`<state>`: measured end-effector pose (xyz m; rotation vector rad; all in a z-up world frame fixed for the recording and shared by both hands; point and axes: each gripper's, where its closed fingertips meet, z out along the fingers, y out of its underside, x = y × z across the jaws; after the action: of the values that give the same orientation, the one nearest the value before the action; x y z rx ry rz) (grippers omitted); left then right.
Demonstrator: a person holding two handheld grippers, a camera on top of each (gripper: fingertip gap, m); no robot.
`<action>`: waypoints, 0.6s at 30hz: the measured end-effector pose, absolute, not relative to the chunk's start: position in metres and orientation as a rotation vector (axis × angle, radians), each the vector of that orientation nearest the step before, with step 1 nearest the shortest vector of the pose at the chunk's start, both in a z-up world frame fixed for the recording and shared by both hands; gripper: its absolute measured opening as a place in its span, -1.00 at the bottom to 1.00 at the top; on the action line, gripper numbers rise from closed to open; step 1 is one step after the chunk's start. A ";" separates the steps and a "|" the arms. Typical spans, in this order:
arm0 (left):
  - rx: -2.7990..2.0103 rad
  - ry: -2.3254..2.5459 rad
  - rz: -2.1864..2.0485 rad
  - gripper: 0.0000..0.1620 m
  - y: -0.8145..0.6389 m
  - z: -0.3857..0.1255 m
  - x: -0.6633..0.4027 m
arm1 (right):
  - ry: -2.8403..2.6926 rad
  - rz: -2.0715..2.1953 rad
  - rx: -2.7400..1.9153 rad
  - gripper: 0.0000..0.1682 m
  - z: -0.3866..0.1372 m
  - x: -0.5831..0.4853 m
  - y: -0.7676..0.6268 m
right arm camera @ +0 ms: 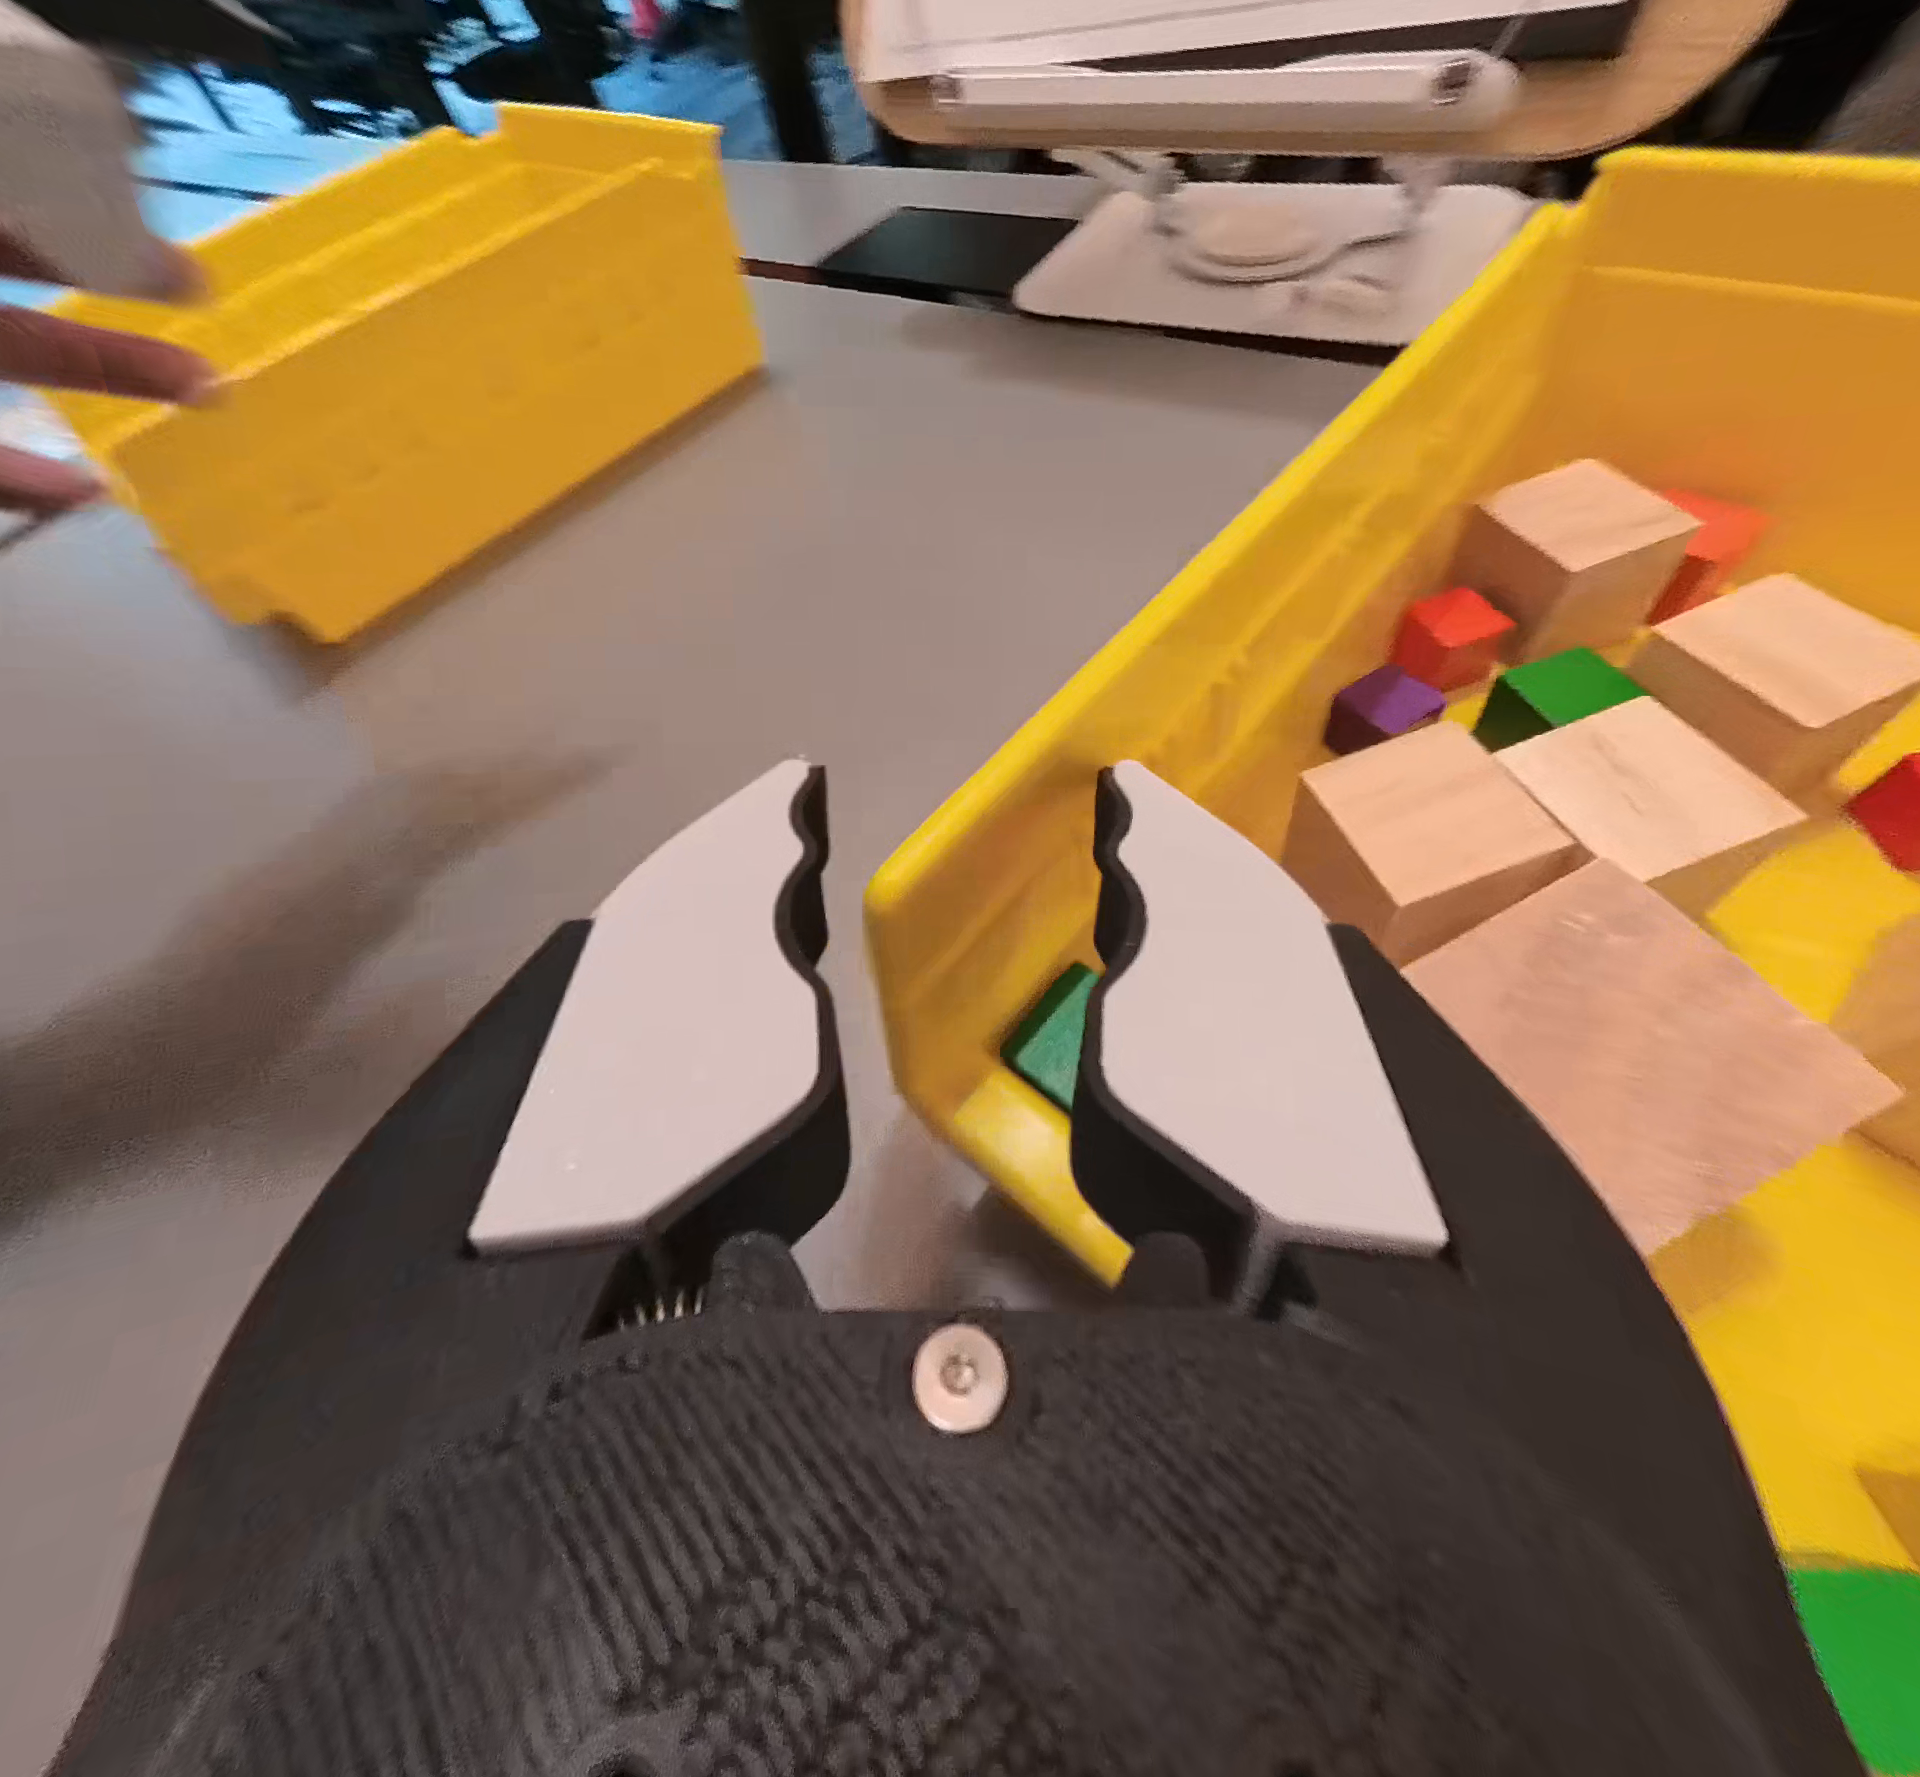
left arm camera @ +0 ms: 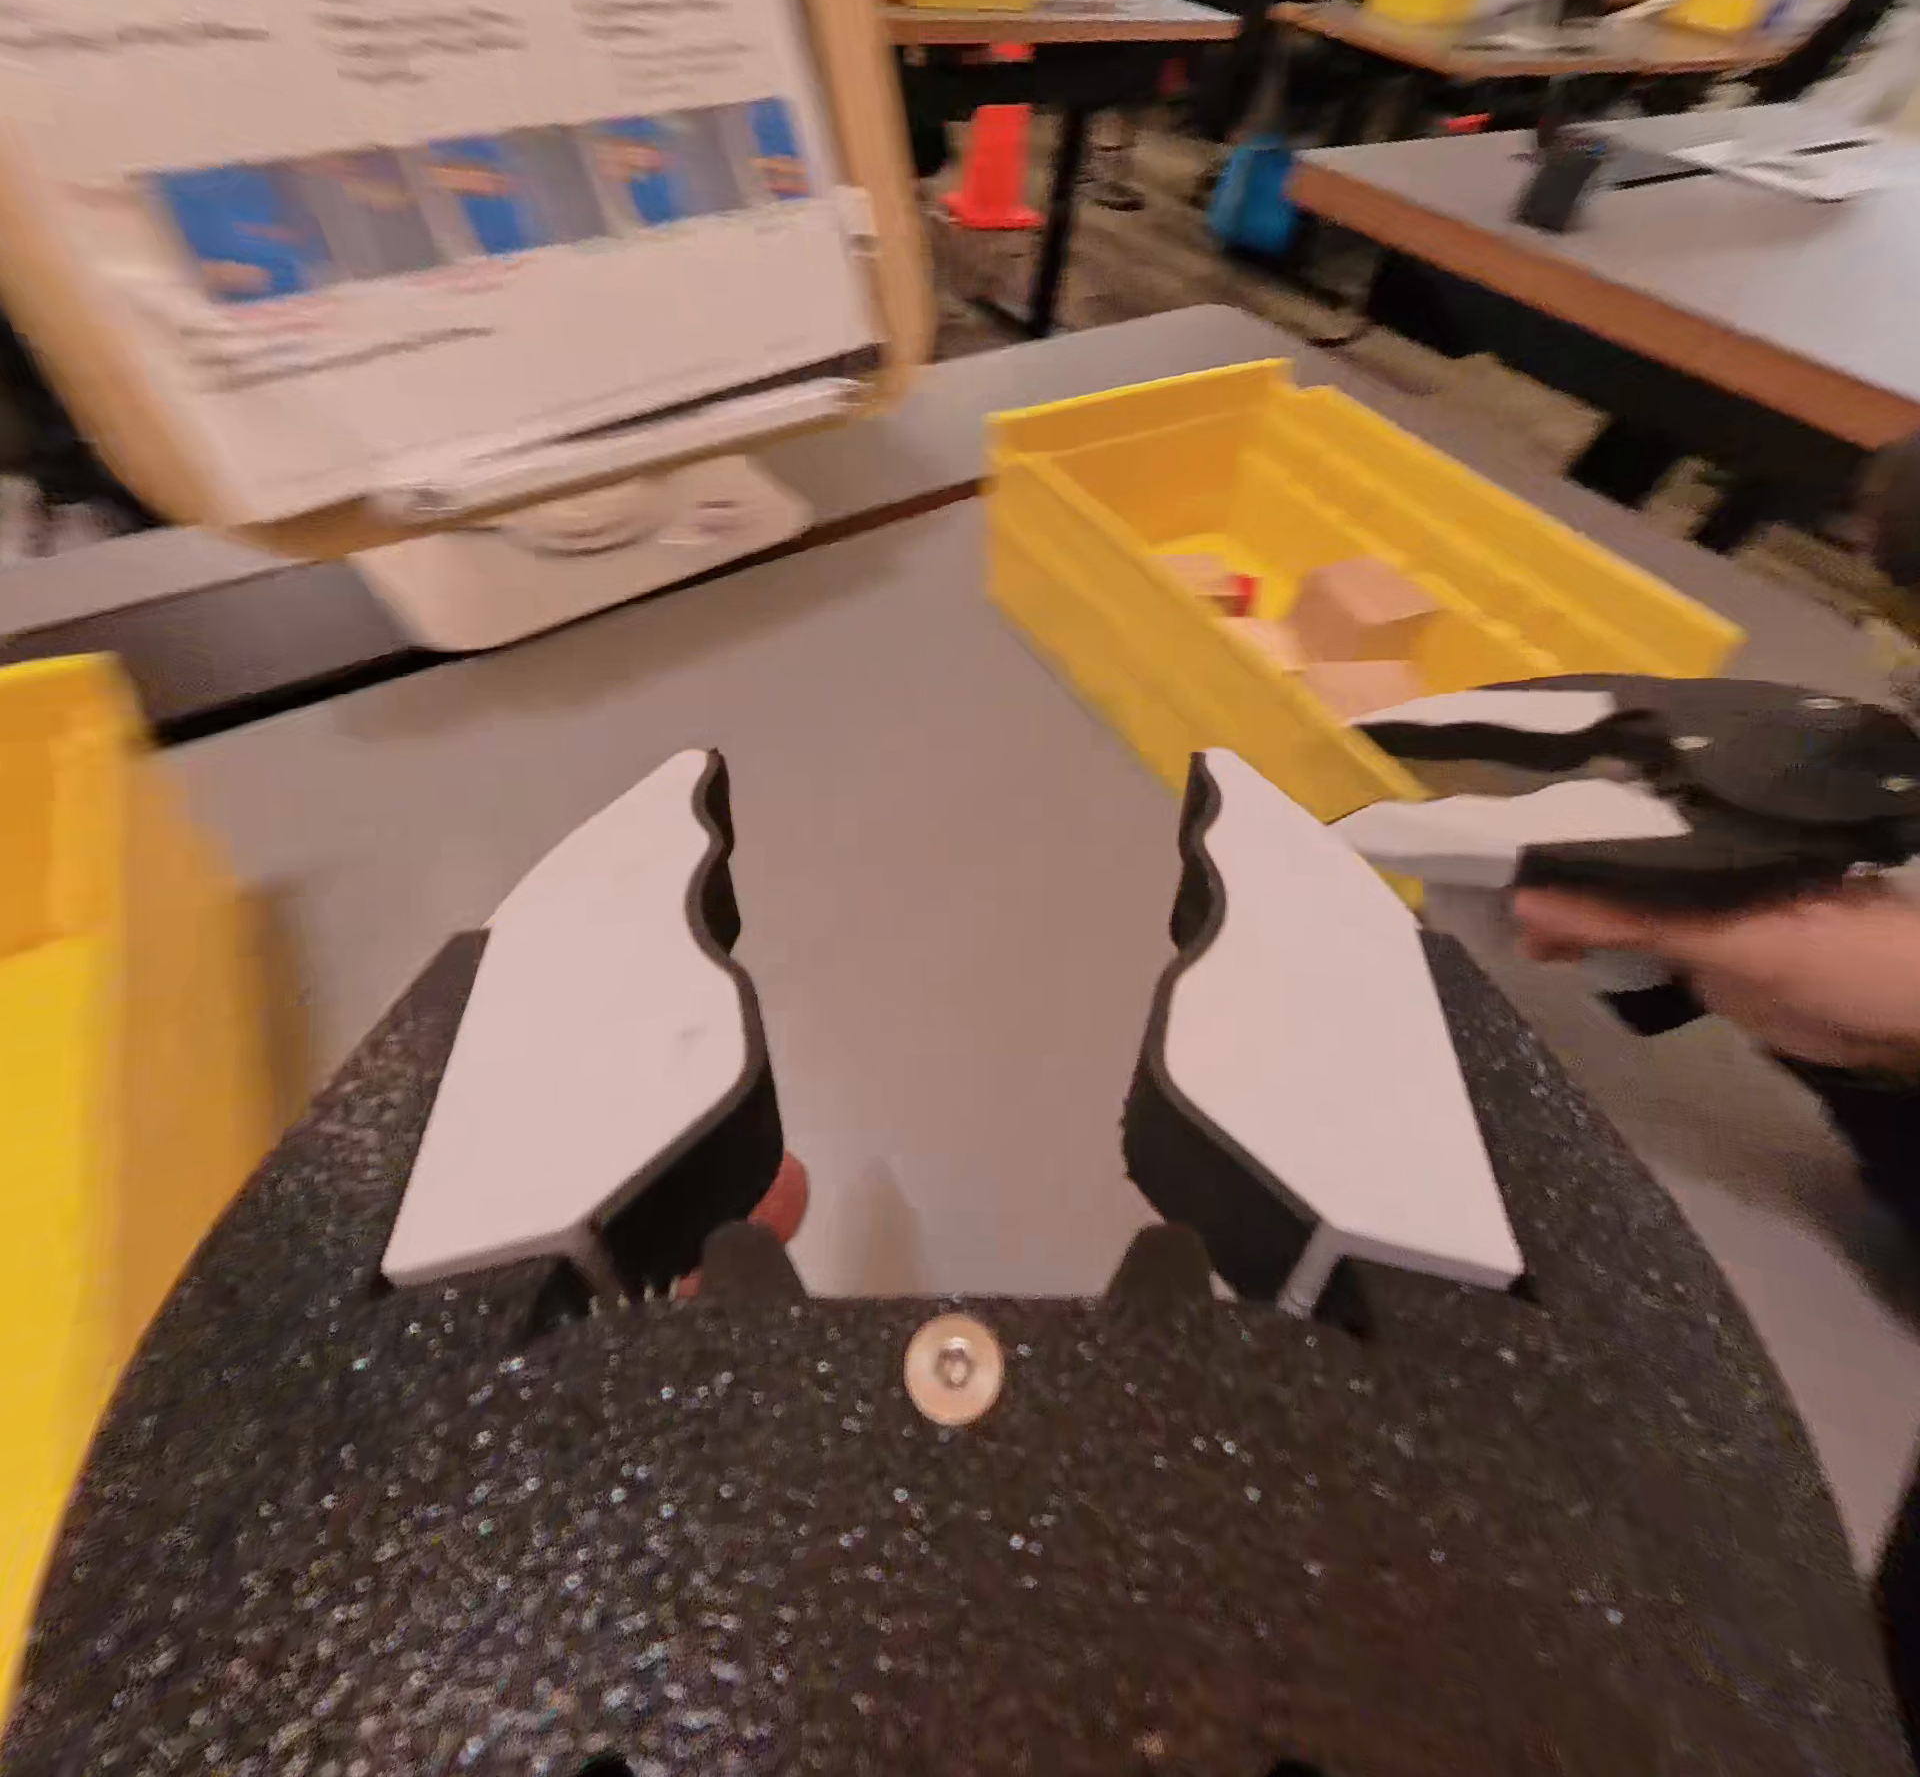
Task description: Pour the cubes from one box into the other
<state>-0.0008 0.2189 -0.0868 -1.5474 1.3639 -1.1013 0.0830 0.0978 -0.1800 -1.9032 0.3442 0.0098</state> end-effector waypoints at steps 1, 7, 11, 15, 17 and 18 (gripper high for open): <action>-1.553 1.392 -1.150 0.03 0.196 -0.096 0.016 | 0.335 0.044 -1.894 -0.44 -0.175 0.076 0.093; -1.617 1.563 -1.180 0.09 0.104 -0.152 0.090 | 0.448 -0.077 -1.765 -0.48 -0.138 0.096 0.008; -1.643 1.623 -1.098 0.08 0.081 -0.174 0.127 | 0.568 -0.245 -1.745 -0.42 -0.138 0.128 -0.050; -1.645 1.669 -0.807 -0.04 0.093 -0.201 0.152 | 0.657 -0.341 -1.719 -0.36 -0.143 0.151 -0.084; -1.605 1.622 -0.612 -0.32 0.115 -0.210 0.158 | 0.690 -0.351 -1.733 -0.31 -0.151 0.158 -0.091; -1.596 1.596 -0.608 -0.56 0.119 -0.211 0.160 | 0.698 -0.347 -1.739 -0.29 -0.153 0.160 -0.092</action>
<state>0.1602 0.1187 -0.2109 -1.5956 1.5960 -0.6077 0.1599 -0.0923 -0.1535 -1.7393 0.6982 -0.3474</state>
